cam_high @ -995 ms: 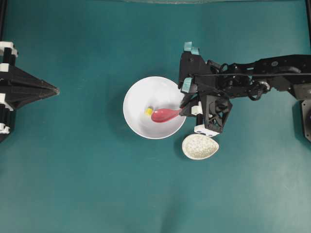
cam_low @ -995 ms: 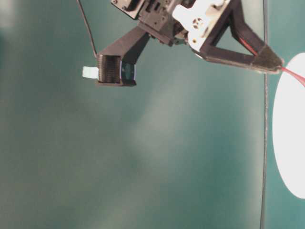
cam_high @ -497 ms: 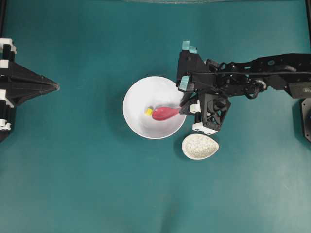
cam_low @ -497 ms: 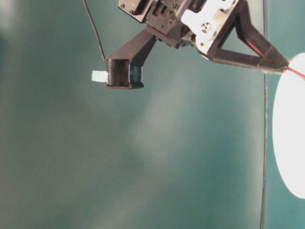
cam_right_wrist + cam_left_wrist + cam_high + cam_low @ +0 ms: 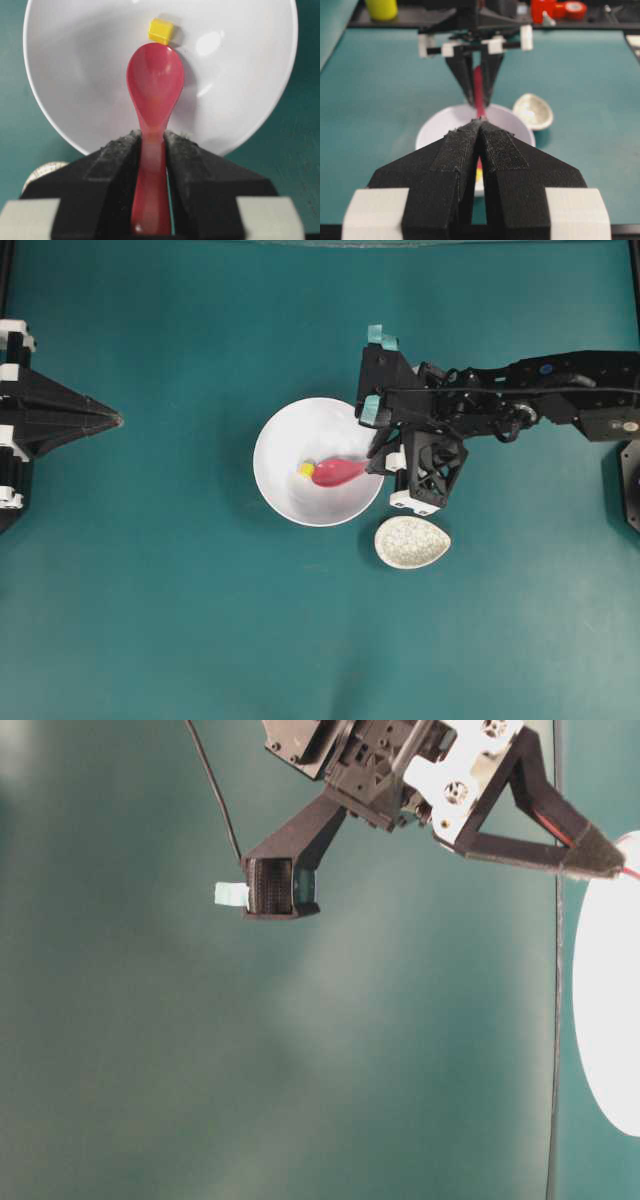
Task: Scoop the yellow hexagonal prism block from the bowl with a spoon using the right arm.
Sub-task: 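Lower the spoon bowl into the white bowl beside the yellow block, then push the spoon under the yellow block along the bowl wall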
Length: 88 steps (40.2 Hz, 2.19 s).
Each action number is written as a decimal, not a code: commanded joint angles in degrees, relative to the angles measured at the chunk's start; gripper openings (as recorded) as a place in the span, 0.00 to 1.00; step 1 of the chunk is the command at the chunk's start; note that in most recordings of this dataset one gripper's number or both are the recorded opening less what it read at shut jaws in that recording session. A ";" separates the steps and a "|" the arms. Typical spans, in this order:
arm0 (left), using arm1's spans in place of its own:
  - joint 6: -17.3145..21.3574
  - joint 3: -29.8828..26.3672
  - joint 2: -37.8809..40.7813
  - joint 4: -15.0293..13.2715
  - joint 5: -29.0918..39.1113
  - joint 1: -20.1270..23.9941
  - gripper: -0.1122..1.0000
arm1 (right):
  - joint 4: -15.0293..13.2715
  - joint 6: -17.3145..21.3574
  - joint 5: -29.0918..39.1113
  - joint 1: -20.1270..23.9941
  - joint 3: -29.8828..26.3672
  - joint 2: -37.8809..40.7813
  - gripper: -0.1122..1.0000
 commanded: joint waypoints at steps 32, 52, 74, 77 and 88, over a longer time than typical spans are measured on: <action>0.00 -1.67 -0.62 0.18 1.41 0.09 0.11 | -1.93 -0.35 -1.76 -0.26 -4.92 2.11 0.32; 0.00 -1.67 -0.62 0.18 1.41 0.09 0.11 | -1.93 -0.44 -2.55 -0.70 -4.92 2.11 0.32; 0.00 -1.67 -0.62 0.18 1.41 0.09 0.11 | -2.02 -0.44 -4.31 -0.70 -4.83 2.11 0.32; 0.00 -1.76 -0.62 0.18 1.41 0.09 0.11 | -2.02 -0.44 -4.39 -0.79 -4.83 2.11 0.32; 0.00 -1.76 -0.62 0.18 1.41 0.09 0.11 | -2.11 -0.53 -5.36 -0.79 -4.83 2.02 0.32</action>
